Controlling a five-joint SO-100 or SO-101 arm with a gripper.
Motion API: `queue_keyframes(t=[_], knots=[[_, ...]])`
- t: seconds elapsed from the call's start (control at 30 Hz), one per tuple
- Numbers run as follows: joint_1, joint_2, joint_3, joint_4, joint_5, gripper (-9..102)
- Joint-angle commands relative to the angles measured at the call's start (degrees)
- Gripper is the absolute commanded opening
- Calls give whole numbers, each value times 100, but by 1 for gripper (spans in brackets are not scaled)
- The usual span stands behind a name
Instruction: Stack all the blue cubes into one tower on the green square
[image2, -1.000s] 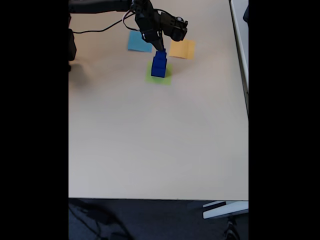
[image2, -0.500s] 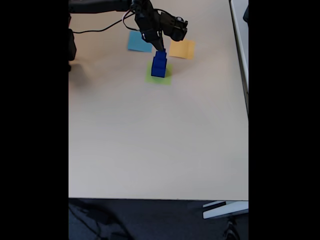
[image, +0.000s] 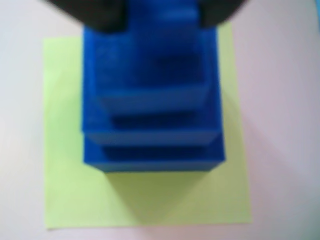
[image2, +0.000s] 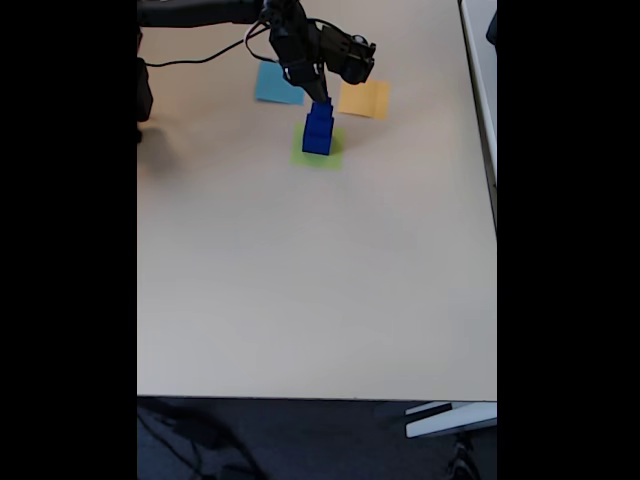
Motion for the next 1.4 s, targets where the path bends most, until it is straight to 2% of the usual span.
queue_keyframes(t=[0.0, 1.37], knots=[[62, 413, -44, -105, 53, 5], [-105, 334, -264, -123, 158, 7]])
